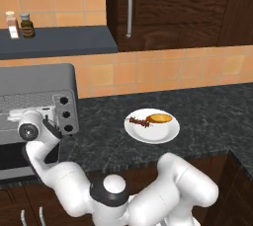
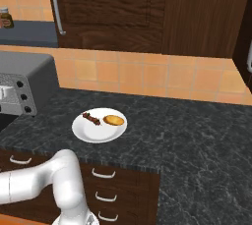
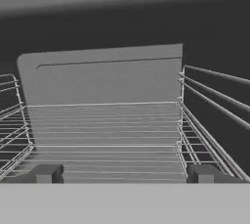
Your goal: Pick up the kebab skewer and baguette bread, and place them inside the toaster oven. Close the toaster oven door and start by setting the timer.
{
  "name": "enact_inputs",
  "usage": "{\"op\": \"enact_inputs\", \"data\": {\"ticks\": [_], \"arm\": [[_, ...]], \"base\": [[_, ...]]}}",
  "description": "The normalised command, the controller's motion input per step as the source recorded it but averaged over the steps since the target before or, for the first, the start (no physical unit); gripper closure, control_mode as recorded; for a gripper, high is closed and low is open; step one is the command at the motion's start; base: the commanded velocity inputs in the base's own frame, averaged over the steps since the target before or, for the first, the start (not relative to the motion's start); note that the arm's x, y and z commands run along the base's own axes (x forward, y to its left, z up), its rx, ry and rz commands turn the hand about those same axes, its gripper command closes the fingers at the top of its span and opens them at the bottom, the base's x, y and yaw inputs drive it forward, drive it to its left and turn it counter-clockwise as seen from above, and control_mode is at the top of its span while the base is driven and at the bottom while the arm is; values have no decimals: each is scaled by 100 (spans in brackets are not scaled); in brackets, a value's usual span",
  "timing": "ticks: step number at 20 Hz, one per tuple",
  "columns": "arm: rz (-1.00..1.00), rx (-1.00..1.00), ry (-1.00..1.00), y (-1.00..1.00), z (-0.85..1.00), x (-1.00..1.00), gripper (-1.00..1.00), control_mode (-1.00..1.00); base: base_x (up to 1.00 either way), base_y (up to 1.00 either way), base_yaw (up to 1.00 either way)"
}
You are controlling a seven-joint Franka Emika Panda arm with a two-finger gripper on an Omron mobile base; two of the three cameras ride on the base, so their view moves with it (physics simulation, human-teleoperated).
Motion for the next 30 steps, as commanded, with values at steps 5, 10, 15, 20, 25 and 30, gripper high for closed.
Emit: {"op": "enact_inputs", "data": {"ticks": [5, 10, 15, 20, 25, 30], "arm": [[0, 5, -3, 3, 10, 24, -100, -100], [0, 2, 0, 2, 0, 42, -100, -100], [0, 0, 16, 1, -6, 12, -100, -100], [0, 0, 18, 0, -7, 10, -100, -100], [0, 0, 27, 0, -64, -29, -100, -100], [0, 0, 23, -2, -100, -88, -100, -100]], "base": [[0, 0, 0], [0, 0, 0], [0, 0, 0], [0, 0, 0], [0, 0, 0], [0, 0, 0]]}}
